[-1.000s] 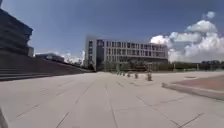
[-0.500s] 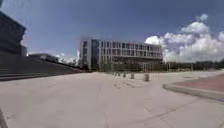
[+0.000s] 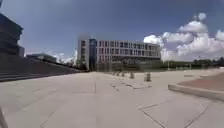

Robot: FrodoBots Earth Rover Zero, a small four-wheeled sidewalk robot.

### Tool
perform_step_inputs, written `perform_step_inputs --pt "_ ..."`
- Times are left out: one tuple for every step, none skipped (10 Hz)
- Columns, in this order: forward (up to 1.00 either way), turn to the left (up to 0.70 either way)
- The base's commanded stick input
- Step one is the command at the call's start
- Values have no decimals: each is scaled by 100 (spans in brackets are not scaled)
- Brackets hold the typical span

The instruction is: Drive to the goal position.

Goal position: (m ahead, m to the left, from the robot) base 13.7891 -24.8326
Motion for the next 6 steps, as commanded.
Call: perform_step_inputs --pt "100 -27" --pt "100 -27" --pt "100 -27" --pt "100 -27" --pt "100 -27" --pt "100 -27"
